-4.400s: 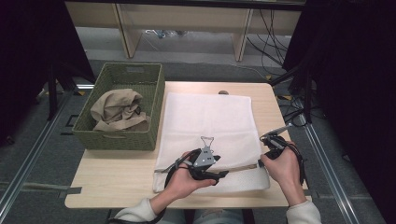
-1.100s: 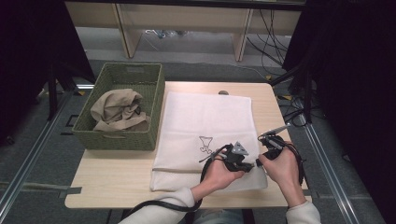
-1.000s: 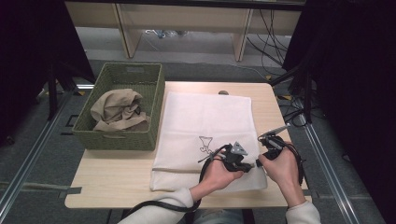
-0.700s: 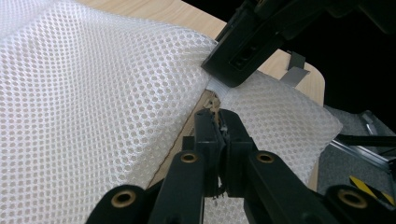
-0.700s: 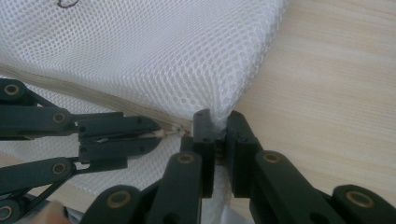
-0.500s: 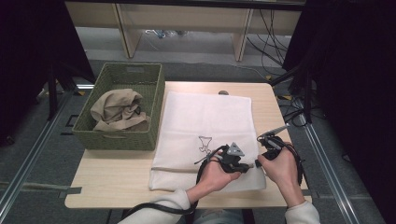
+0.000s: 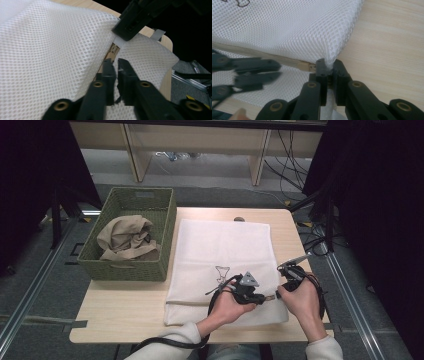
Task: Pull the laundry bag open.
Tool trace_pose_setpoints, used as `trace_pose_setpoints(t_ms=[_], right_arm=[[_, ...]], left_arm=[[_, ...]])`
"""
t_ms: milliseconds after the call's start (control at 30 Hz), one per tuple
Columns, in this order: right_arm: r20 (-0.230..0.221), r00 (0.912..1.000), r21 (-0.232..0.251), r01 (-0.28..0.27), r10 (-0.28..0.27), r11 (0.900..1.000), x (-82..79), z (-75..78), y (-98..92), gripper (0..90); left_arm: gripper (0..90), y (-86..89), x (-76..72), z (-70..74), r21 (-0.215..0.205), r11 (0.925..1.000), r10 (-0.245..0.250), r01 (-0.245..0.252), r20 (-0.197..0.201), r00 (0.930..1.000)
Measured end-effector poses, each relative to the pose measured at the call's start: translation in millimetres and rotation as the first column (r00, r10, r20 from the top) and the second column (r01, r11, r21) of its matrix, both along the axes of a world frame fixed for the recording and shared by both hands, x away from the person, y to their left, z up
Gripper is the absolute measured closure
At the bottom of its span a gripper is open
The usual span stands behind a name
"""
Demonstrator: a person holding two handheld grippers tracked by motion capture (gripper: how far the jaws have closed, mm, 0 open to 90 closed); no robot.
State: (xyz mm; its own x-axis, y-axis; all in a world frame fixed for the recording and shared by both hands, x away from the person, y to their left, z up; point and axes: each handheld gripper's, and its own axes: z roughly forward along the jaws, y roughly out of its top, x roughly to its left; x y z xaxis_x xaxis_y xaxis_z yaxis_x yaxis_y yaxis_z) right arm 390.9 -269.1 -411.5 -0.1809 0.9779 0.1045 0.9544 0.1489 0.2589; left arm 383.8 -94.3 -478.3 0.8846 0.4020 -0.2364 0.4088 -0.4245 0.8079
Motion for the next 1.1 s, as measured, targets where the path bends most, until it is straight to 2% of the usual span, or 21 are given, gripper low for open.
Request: trace_pose_setpoints(t_ms=[100,133,167,233,267,300,400,467,533,600,633,667,700,733,767,800,833,900,967,1033,1100], right_arm=[[0.004,1.0000,0.008,-0.002,0.002,1.000,-1.0,2.1,0.8,85.2],[-0.005,0.9997,0.008,0.024,-0.024,1.000,-2.3,3.7,3.9,85.2],[0.014,0.9997,0.010,-0.020,0.020,1.000,-2.1,3.6,0.7,85.2],[0.007,1.0000,0.010,-0.001,0.001,1.000,-1.8,4.0,2.0,85.2],[0.005,1.0000,0.013,-0.005,0.005,1.000,-1.7,3.6,1.7,85.2],[0.007,0.9999,0.010,-0.009,0.009,1.000,-1.4,2.8,1.5,85.2],[0.008,0.9999,0.008,-0.011,0.011,1.000,-1.6,2.6,2.2,85.2],[0.005,1.0000,0.011,-0.006,0.006,1.000,-1.8,3.5,3.1,85.2],[0.008,1.0000,0.013,-0.006,0.006,1.000,-1.7,3.3,3.8,85.2],[0.001,1.0000,0.020,-0.009,0.009,1.000,-1.8,2.9,4.6,85.2],[-0.009,0.9998,0.020,0.016,-0.016,1.000,-2.7,3.5,7.1,85.2],[-0.003,1.0000,0.019,-0.003,0.003,1.000,-2.0,2.5,6.0,85.2],[-0.008,0.9999,0.022,0.013,-0.013,1.000,-2.6,3.0,7.6,85.2],[0.001,0.9999,0.020,-0.013,0.013,1.000,-1.8,2.3,5.6,85.2],[0.007,0.9998,0.020,-0.021,0.021,1.000,-1.7,2.3,5.1,85.2],[0.012,0.9997,0.017,-0.022,0.022,1.000,-2.0,2.7,5.2,85.2],[0.009,0.9998,0.023,-0.019,0.019,1.000,-2.3,3.4,5.3,85.2],[0.009,0.9998,0.021,-0.018,0.018,1.000,-2.1,3.0,5.9,85.2],[0.005,0.9998,0.020,-0.017,0.017,1.000,-2.0,2.7,6.1,85.1],[0.004,0.9998,0.025,-0.021,0.020,0.999,-2.2,2.8,6.2,85.2],[0.002,0.9998,0.026,-0.021,0.021,0.999,-2.2,2.8,6.2,85.1]], left_arm=[[72.0,-7.4,1.0,-5.2,-0.001,1.0000,-0.008,0.008,-0.005,1.0000],[69.7,-9.5,1.1,-6.3,0.000,1.0000,-0.009,0.009,0.000,1.0000],[67.9,-11.1,1.8,-7.4,-0.004,0.9999,-0.014,0.014,0.001,0.9999],[63.7,-13.0,3.3,-8.5,-0.001,0.9999,-0.012,0.012,0.005,0.9999],[63.0,-12.5,5.0,-8.1,0.011,0.9995,-0.030,0.030,0.009,0.9995],[62.8,-14.0,4.2,-9.0,0.009,0.9999,-0.005,0.005,0.017,0.9998],[61.6,-15.0,4.6,-8.7,-0.002,0.9998,-0.018,0.018,0.029,0.9994],[61.5,-15.5,4.4,-9.0,-0.004,0.9997,-0.025,0.025,0.019,0.9995],[63.4,-17.0,3.0,-8.8,-0.037,0.9985,-0.039,0.039,0.000,0.9992],[65.2,-17.3,0.6,-6.5,-0.037,0.9985,-0.039,0.039,0.011,0.9992],[66.6,-17.5,0.8,-5.7,-0.058,0.9959,-0.070,0.070,0.006,0.9975],[68.3,-18.0,-0.4,-5.3,-0.066,0.9963,-0.055,0.055,0.005,0.9985],[69.1,-17.6,-0.4,-5.0,-0.061,0.9967,-0.052,0.053,0.005,0.9986],[71.2,-17.1,0.1,-5.2,-0.059,0.9972,-0.047,0.048,0.007,0.9989],[72.4,-16.0,1.4,-5.9,-0.052,0.9975,-0.049,0.048,-0.002,0.9988],[72.8,-15.5,2.0,-6.7,-0.041,0.9986,-0.033,0.034,0.006,0.9994],[72.9,-15.1,2.8,-7.4,-0.048,0.9979,-0.043,0.043,-0.012,0.9990],[71.1,-15.4,2.5,-7.5,-0.049,0.9985,-0.024,0.023,-0.015,0.9996],[68.0,-16.3,2.1,-7.6,-0.058,0.9980,-0.025,0.024,-0.017,0.9995],[66.3,-15.7,2.1,-6.6,-0.046,0.9983,-0.036,0.035,-0.025,0.9990],[65.2,-15.7,1.3,-7.2,-0.038,0.9992,-0.007,0.007,-0.017,0.9998]])
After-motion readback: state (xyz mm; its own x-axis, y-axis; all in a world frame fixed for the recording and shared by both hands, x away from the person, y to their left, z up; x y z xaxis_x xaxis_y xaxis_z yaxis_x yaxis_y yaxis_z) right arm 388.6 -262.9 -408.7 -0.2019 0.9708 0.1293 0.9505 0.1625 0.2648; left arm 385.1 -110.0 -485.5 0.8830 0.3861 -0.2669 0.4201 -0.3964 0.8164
